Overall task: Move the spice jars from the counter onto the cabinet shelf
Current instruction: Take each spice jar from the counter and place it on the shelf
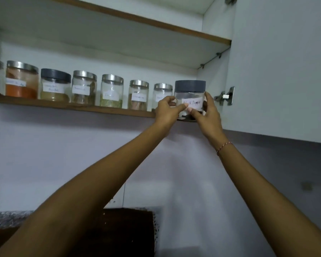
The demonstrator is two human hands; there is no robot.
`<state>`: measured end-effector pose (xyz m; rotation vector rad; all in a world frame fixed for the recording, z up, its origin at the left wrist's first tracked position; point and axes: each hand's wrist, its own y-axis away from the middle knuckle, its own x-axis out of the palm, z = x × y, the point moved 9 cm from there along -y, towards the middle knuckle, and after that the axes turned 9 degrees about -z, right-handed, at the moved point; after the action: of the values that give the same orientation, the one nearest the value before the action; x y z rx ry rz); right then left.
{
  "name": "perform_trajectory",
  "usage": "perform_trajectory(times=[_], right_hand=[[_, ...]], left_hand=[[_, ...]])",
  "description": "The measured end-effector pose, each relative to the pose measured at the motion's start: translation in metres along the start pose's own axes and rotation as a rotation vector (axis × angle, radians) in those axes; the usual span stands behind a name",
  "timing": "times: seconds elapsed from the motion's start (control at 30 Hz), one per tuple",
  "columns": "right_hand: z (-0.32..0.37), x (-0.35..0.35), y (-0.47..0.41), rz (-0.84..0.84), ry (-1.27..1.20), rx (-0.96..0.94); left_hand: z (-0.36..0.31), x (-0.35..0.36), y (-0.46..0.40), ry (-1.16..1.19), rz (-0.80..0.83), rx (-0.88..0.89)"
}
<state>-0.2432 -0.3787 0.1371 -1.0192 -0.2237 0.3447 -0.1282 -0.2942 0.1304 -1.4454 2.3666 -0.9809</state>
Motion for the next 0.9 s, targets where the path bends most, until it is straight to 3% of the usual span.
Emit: perform_trajectory(times=[0.13, 0.27, 0.33, 0.73, 0.9], right_hand=[[-0.018, -0.01, -0.043, -0.048, 0.052, -0.032], [-0.051, -0.019, -0.07, -0.065, 0.205, -0.003], [-0.064, -0.019, -0.079, -0.032, 0.302, -0.014], [-0.113, -0.007, -0.095, -0.066, 0.529, 0.033], [-0.123, -0.006, -0.102, -0.068, 0.645, 0.043]], left_hand=[[-0.009, 0.046, -0.034, -0.116, 0.073, 0.04], [0.008, 0.092, -0.046, -0.181, 0.378, -0.057], [0.02, 0.102, -0.049, -0.157, 0.444, -0.117], [0.05, 0.122, -0.072, -0.362, 0.499, -0.18], [0.056, 0.128, -0.08, -0.563, 0.536, -0.07]])
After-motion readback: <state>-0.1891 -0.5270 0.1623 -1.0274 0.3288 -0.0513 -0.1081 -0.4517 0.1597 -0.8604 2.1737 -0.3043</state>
